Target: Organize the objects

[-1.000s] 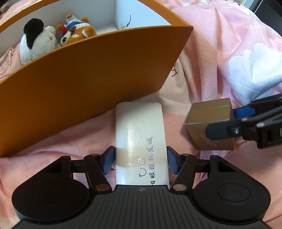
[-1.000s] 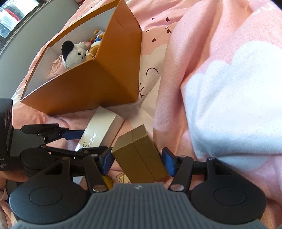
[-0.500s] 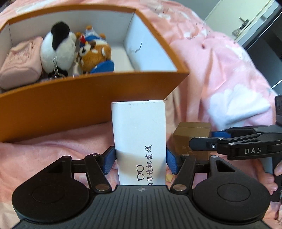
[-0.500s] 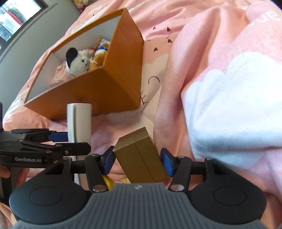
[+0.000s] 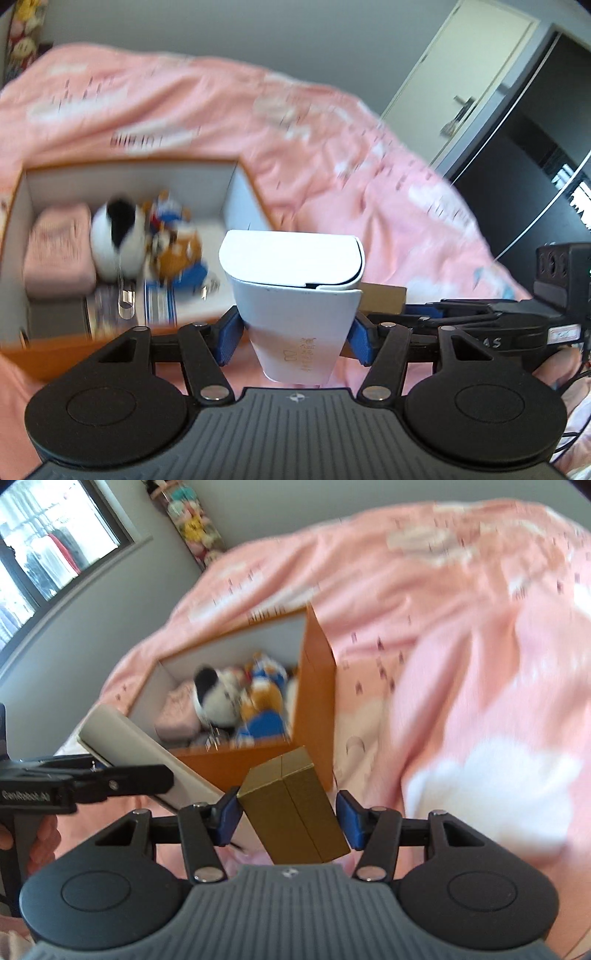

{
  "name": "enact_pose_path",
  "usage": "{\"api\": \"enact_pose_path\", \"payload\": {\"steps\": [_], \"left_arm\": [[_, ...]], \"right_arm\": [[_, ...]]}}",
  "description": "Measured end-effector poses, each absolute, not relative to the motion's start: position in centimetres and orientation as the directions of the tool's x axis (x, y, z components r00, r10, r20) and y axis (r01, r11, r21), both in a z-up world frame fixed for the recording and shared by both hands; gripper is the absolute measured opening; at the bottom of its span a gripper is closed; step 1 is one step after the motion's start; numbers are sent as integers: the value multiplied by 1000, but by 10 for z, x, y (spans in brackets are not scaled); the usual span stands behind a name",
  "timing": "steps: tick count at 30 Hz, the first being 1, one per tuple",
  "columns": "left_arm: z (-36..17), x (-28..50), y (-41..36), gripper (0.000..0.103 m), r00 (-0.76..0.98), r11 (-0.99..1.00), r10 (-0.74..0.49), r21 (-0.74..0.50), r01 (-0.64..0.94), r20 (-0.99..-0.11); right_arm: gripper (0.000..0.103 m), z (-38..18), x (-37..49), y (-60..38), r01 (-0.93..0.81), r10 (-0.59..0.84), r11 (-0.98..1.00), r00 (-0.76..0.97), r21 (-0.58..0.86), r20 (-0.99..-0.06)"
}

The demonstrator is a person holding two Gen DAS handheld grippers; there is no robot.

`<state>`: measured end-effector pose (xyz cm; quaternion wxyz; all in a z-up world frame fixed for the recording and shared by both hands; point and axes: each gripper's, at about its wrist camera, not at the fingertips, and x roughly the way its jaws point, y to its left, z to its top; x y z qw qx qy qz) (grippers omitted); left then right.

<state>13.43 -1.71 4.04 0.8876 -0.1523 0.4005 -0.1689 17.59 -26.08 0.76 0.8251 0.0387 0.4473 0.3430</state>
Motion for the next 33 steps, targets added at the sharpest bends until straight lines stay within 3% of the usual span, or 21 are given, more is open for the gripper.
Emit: {"api": "enact_pose_path", "payload": {"steps": [6, 10, 19, 33], "left_arm": [[79, 167, -13, 68, 674, 910, -393, -369, 187, -626], [70, 202, -13, 68, 649, 923, -362, -352, 152, -669], [-9, 256, -28, 68, 530, 931, -330, -362, 47, -781], [-34, 301, -19, 68, 509, 931, -307, -364, -14, -804]], "right_arm": [[57, 50, 191, -258, -540, 612, 772, 491, 336, -620], [57, 59, 209, -251, -524, 572, 805, 559, 279, -600], [54, 24, 239, -234, -511, 567, 805, 508, 302, -649], [54, 8, 259, -199, -535, 501, 822, 513, 197, -698]]}}
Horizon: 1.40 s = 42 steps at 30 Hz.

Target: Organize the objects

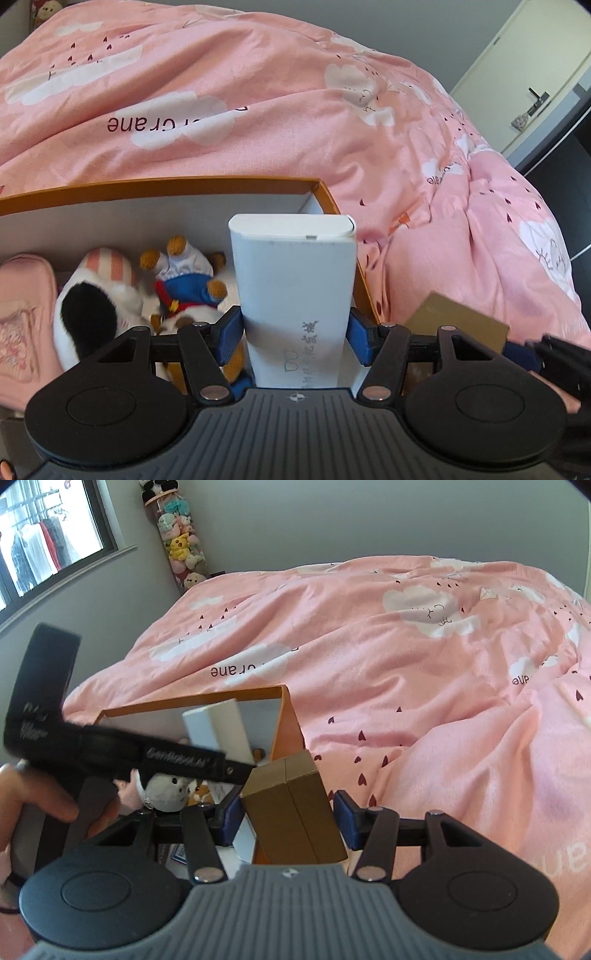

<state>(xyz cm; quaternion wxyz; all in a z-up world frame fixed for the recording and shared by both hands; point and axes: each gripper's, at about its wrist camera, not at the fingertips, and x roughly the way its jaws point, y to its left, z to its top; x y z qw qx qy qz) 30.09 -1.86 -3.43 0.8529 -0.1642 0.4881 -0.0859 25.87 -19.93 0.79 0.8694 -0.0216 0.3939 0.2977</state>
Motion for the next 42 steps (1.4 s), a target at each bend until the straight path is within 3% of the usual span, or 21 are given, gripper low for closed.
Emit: {"api": "enact_pose_path", "payload": {"steps": [11, 29, 37, 42], "left_arm": [[-53, 330, -12, 69, 475, 918, -321, -393, -58, -819], [-32, 314, -4, 74, 489, 927, -347, -372, 48, -801], [-35, 280, -7, 70, 324, 897, -438, -386, 214, -839], [-60, 279, -13, 61, 192, 891, -448, -416, 185, -873]], "right_arm": [[54, 4, 264, -196, -522, 481, 832, 514, 186, -710], [54, 13, 267, -188, -547, 477, 825, 541, 141, -693], [54, 26, 265, -190, -573, 484, 810, 532, 125, -695], [54, 22, 264, -191, -569, 501, 805, 500, 168, -707]]}}
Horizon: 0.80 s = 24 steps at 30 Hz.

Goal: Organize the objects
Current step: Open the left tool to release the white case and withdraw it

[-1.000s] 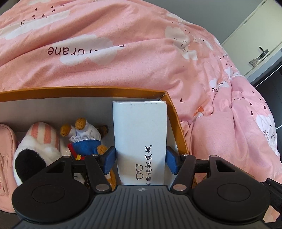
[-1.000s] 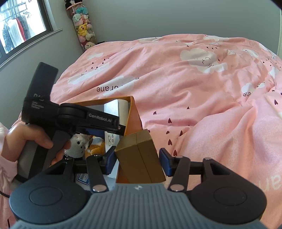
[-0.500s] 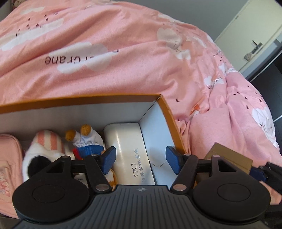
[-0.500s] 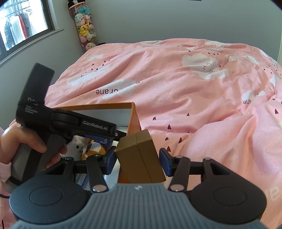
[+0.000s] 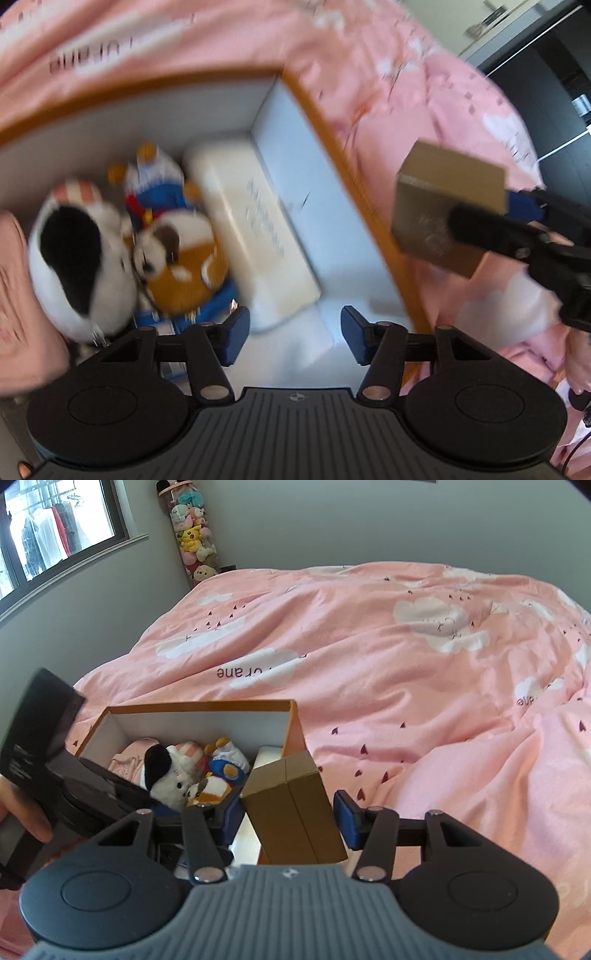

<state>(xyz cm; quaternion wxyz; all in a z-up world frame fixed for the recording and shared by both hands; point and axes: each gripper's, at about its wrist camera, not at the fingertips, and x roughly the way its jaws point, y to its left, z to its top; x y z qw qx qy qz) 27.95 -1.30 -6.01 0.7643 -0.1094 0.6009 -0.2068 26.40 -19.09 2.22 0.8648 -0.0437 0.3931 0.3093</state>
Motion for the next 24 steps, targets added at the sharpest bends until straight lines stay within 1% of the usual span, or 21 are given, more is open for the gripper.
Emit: {"api": "enact_pose_path", "payload": {"steps": [4, 10, 11, 14, 17, 21, 24], "left_arm": [[-81, 287, -17, 53, 118, 900, -429, -414, 136, -895], [-96, 303, -26, 52, 62, 921, -382, -374, 111, -922], [-98, 305, -27, 47, 60, 923, -378, -371, 103, -924], [-97, 308, -31, 45, 77, 918, -392, -384, 102, -917], [-98, 307, -36, 45, 89, 923, -381, -372, 99, -920], [-99, 303, -32, 45, 104, 918, -395, -388, 80, -913], [-92, 297, -26, 45, 153, 918, -396, -392, 60, -905]], "right_arm": [[54, 21, 262, -190, -576, 499, 801, 497, 160, -710], [54, 17, 266, -194, -567, 492, 807, 493, 163, -718], [54, 16, 267, -195, -566, 491, 808, 491, 165, -719], [54, 13, 268, -196, -563, 492, 809, 487, 172, -722], [54, 12, 268, -197, -562, 492, 809, 485, 174, -723], [54, 12, 268, -196, -569, 496, 804, 482, 173, -722], [54, 16, 265, -195, -588, 506, 792, 482, 164, -715]]}}
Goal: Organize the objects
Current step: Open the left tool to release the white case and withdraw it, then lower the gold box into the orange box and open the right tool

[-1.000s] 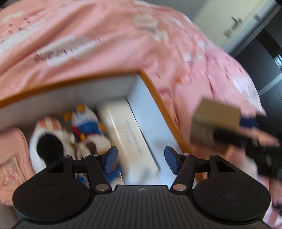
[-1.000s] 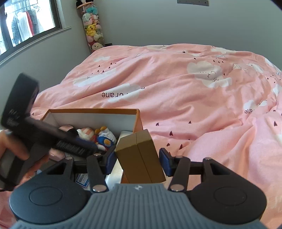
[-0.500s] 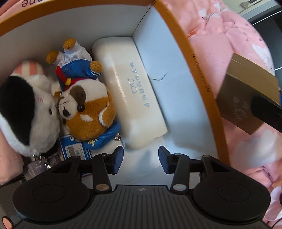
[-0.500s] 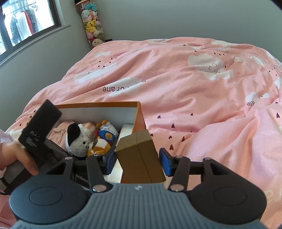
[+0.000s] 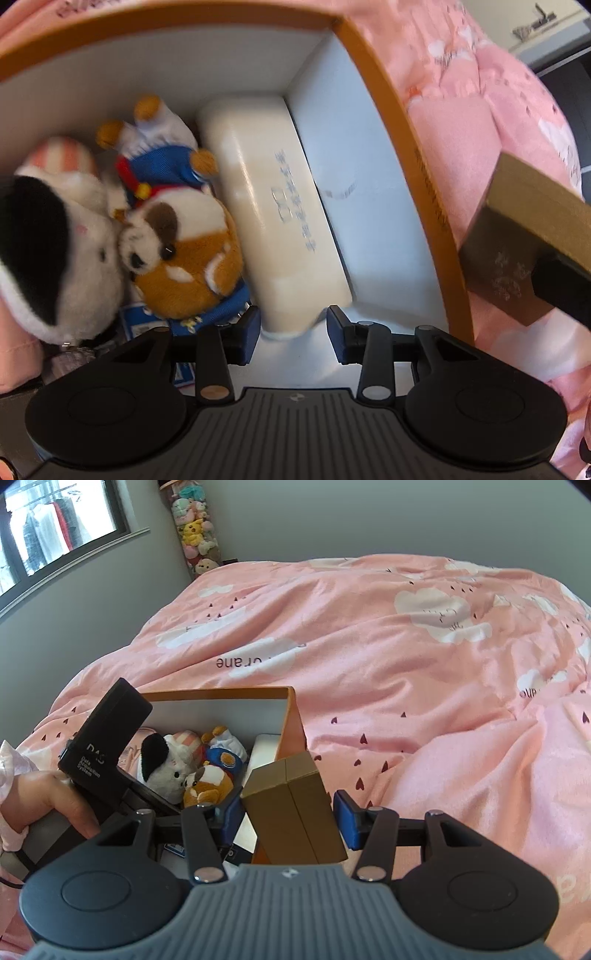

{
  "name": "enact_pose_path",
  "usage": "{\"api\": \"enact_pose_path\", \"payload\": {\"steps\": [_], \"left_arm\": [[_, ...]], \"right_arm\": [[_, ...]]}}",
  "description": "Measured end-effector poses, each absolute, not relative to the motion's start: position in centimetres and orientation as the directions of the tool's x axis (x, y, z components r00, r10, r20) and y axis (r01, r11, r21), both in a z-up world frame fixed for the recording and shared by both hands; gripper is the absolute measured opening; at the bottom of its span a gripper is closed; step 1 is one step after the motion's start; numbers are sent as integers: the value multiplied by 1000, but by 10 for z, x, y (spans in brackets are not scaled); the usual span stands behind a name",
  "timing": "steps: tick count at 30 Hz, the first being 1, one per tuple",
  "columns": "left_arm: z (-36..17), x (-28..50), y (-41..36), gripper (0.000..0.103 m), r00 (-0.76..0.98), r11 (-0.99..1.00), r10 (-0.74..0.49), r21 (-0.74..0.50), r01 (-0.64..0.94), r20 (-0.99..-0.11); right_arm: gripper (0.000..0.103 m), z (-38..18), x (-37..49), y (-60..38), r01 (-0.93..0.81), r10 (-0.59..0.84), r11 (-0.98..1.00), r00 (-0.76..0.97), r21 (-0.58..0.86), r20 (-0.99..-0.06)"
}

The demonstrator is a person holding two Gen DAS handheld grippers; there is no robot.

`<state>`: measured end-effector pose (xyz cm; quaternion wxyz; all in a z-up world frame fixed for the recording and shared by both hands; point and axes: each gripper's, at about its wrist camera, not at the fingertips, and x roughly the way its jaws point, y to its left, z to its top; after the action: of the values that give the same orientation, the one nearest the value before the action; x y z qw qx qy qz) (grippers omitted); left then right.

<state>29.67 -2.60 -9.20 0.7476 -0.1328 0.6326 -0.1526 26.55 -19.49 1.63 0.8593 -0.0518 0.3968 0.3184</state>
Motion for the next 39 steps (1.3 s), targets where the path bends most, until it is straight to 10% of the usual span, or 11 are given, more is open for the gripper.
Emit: {"api": "enact_pose_path", "payload": {"steps": [19, 39], "left_arm": [[-27, 230, 44, 56, 576, 877, -384, -481, -17, -721], [-42, 224, 66, 55, 572, 835, -427, -549, -48, -700]], "right_arm": [[51, 54, 214, -120, -941, 528, 253, 330, -226, -783], [50, 4, 244, -50, -985, 162, -155, 56, -82, -985]]}}
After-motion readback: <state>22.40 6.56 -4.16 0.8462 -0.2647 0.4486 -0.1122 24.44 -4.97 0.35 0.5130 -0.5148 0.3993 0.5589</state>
